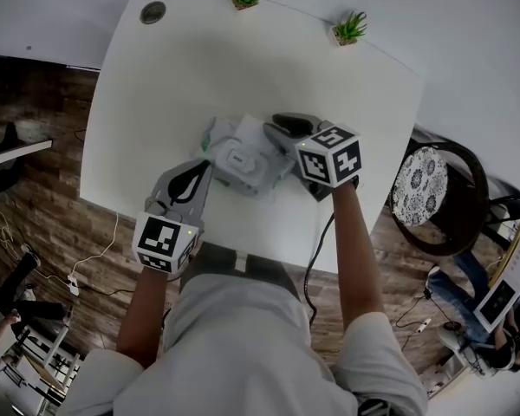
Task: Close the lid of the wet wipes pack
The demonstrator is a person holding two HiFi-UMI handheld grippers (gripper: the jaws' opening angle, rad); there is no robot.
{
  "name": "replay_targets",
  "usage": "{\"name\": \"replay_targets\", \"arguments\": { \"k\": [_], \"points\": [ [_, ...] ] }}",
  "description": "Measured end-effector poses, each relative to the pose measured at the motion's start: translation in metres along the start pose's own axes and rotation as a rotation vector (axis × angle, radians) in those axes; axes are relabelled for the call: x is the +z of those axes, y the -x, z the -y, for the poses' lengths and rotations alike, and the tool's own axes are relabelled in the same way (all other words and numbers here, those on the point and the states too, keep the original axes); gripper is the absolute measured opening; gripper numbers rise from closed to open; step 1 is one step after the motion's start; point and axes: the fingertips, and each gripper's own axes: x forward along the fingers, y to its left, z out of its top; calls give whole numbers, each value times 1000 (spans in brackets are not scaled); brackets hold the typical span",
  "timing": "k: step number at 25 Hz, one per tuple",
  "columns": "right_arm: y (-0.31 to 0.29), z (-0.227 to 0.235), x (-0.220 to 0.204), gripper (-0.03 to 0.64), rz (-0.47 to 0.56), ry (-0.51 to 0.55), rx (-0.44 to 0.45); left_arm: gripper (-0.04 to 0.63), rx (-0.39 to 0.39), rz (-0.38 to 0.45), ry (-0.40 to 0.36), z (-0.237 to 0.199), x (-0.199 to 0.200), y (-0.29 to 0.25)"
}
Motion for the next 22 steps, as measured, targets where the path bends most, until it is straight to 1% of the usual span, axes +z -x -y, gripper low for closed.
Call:
{"name": "replay_targets", "arguments": {
  "k": [10,14,18,22],
  "points": [
    [-10,-10,-4,114,-47,-8,64,9,-6,-4,0,0,1,1],
    [-8,-12,-2,114,-40,1,64,8,-9,1,2,1,0,1],
    [1,-17,6,114,-19,30,55,9,-11,13,-1,3,5,2],
    [13,-31,14,114,-9,77,76,9,-9,21,-5,6,7,6]
  ]
}}
